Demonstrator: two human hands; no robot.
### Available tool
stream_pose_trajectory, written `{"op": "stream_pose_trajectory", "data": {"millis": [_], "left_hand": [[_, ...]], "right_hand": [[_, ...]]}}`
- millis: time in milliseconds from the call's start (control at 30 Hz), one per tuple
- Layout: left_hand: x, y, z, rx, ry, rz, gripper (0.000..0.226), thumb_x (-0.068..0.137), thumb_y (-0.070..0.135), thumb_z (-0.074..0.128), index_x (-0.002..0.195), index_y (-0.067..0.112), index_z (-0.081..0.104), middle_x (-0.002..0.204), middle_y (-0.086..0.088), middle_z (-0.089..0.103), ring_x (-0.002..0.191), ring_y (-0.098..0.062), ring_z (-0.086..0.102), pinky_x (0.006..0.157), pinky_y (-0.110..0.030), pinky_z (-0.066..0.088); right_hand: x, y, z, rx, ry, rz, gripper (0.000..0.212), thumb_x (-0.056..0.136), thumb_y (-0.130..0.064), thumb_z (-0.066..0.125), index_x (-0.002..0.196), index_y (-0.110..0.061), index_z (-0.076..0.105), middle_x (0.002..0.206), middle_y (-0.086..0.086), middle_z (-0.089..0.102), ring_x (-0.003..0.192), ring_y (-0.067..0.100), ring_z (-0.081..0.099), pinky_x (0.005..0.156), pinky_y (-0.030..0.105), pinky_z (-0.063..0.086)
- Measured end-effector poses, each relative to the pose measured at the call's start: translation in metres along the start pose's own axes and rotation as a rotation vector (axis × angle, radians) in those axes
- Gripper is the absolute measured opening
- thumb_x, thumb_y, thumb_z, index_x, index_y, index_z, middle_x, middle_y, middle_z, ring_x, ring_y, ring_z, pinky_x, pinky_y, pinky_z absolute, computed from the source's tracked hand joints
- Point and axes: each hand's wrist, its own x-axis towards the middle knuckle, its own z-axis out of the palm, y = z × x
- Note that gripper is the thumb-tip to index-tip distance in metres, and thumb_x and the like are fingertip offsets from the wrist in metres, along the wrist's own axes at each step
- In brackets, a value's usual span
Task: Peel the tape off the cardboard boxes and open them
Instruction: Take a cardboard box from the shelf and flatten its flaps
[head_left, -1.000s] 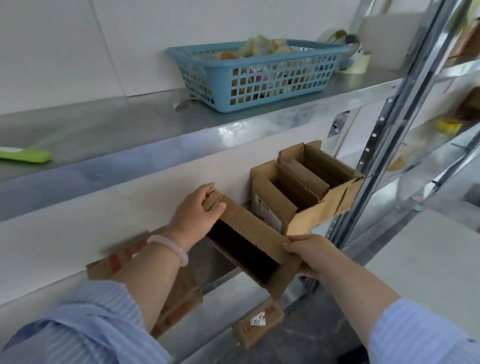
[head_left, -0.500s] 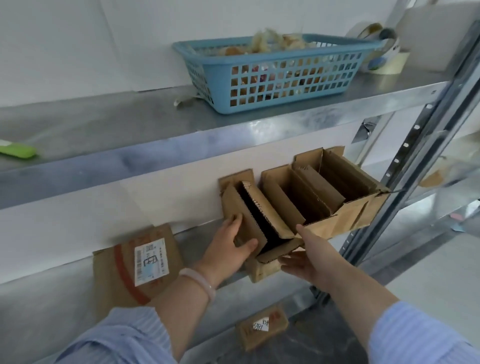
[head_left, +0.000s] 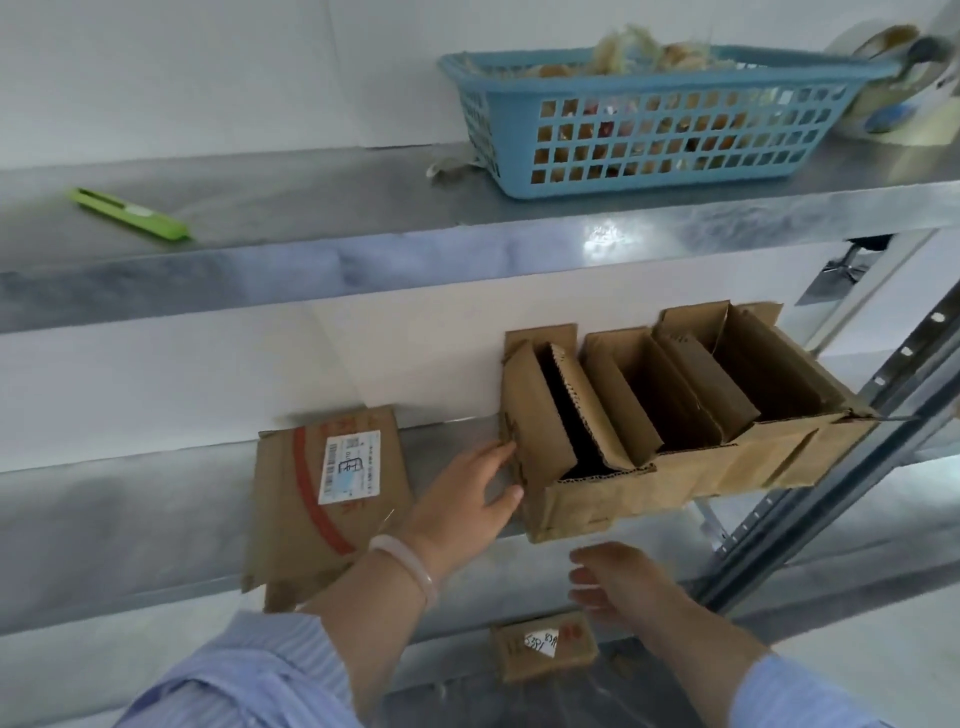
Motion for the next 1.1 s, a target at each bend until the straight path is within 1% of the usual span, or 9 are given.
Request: {"op": "stream_pose_trajectory", "data": {"millis": [200,300,400,533,633,700,800,967,1100], "left_hand": [[-0.05,-0.059,-0.015,0.197,0.219,-0.166,0.049,0.094,0.033,0.057,0.141,0.023,0.045,0.141,0.004,0.046,0.129,-0.017,0.044,0.111,-0.031,0.033],[-0.073,-0.088,-0.025,0.323,0.329,-0.215,0.05,0.092,0.05,0.049,0.134,0.023,0.052,0.141,0.002,0.048,0.132,-0.021,0.041,0.112,-0.04,0.035],[-0.088,-0.112,-0.033,0.414,0.327,-0.347,0.073,0.079,0.072,0.028,0.133,0.029,0.053,0.144,0.002,0.046,0.135,-0.026,0.037,0.114,-0.046,0.029],[-0.097,-0.139,-0.038,0.502,0.224,-0.335,0.076,0.074,0.072,0.04,0.142,0.038,0.04,0.153,0.001,0.035,0.14,-0.031,0.028,0.111,-0.05,0.027],[-0.098,-0.155,-0.043,0.45,0.192,-0.281,0.068,0.082,0.059,0.053,0.144,0.036,0.036,0.154,0.002,0.031,0.142,-0.033,0.025,0.111,-0.054,0.029],[-0.098,-0.163,-0.049,0.404,0.197,-0.23,0.065,0.084,0.061,0.043,0.144,0.035,0.038,0.154,0.002,0.032,0.142,-0.033,0.025,0.108,-0.056,0.036],[-0.104,-0.169,-0.061,0.31,0.235,-0.147,0.064,0.087,0.065,0.034,0.145,0.037,0.035,0.154,0.005,0.032,0.142,-0.032,0.024,0.112,-0.048,0.03],[-0.116,-0.166,-0.106,0.124,0.282,-0.042,0.059,0.088,0.071,0.029,0.14,0.045,0.034,0.149,0.018,0.034,0.141,-0.013,0.028,0.113,-0.027,0.023],[-0.123,-0.161,-0.143,-0.164,0.315,-0.019,0.038,0.091,0.048,0.053,0.128,0.049,0.045,0.133,0.026,0.049,0.122,0.009,0.047,0.1,-0.011,0.038]], "right_hand": [[-0.004,-0.013,0.059,-0.354,-0.229,-0.332,0.009,0.097,-0.023,0.055,0.095,-0.025,0.064,0.102,-0.003,0.065,0.1,0.019,0.065,0.09,0.037,0.052],[-0.009,-0.022,0.089,-0.483,-0.262,-0.505,0.027,0.101,-0.028,0.046,0.126,-0.032,0.058,0.123,-0.008,0.058,0.108,0.012,0.057,0.076,0.02,0.048],[-0.004,-0.028,0.117,-0.448,-0.239,-0.533,0.037,0.102,-0.021,0.043,0.137,-0.027,0.051,0.134,-0.004,0.051,0.107,0.011,0.051,0.072,0.018,0.04],[0.005,-0.028,0.149,-0.503,-0.249,-0.531,0.046,0.102,-0.026,0.043,0.148,-0.027,0.04,0.147,0.001,0.044,0.121,0.017,0.048,0.095,0.025,0.039],[0.001,-0.021,0.167,-0.453,-0.347,-0.603,0.041,0.102,-0.025,0.045,0.14,-0.038,0.044,0.133,-0.012,0.054,0.118,0.008,0.052,0.091,0.013,0.04],[-0.003,-0.014,0.174,-0.368,-0.374,-0.657,0.045,0.098,-0.028,0.048,0.139,-0.046,0.043,0.132,-0.019,0.055,0.121,0.003,0.052,0.103,0.022,0.042],[-0.006,-0.002,0.174,-0.343,-0.229,-0.783,0.051,0.095,-0.034,0.051,0.142,-0.049,0.038,0.139,-0.017,0.048,0.126,0.001,0.044,0.11,0.034,0.039],[-0.024,-0.012,0.181,-0.49,-0.001,-1.194,0.059,0.09,-0.036,0.059,0.144,-0.041,0.037,0.143,-0.012,0.04,0.131,-0.007,0.031,0.107,0.006,0.024],[-0.031,-0.038,0.196,-0.605,0.086,-1.508,0.071,0.085,-0.048,0.06,0.149,-0.03,0.035,0.157,-0.003,0.026,0.145,0.016,0.025,0.117,0.037,0.025]]}}
